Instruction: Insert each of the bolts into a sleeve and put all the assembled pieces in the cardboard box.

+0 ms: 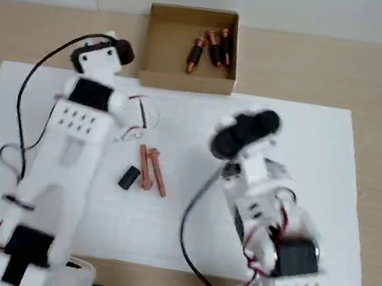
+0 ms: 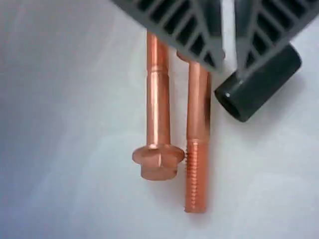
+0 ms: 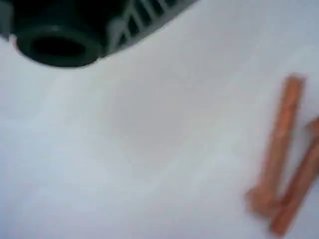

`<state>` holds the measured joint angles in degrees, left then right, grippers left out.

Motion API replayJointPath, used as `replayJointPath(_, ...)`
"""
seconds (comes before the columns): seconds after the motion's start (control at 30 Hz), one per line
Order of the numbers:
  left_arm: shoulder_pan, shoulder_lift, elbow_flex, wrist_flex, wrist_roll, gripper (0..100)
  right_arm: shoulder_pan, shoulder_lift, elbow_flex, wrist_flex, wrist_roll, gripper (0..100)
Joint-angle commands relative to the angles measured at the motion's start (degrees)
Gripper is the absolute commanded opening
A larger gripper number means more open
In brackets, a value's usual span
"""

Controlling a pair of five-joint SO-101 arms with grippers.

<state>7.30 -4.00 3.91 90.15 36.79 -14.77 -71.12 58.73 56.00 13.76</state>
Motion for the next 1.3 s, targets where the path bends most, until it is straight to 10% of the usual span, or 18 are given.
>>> replayJointPath(0.0, 0.35, 3.52, -7.16, 1.41, 3.96, 1, 4.35, -14.37, 9.93, -9.36, -0.79, 0.5)
replayJointPath(0.2, 5.27, 4.75, -9.98, 3.52, 5.45, 1, 7.87, -33.98, 23.82, -16.57, -0.70, 0.4)
replayJointPath(1.27, 8.70, 29.36, -21.32, 6.33, 6.68, 15, 7.08, -32.75, 28.92, -28.00, -7.91, 0.4)
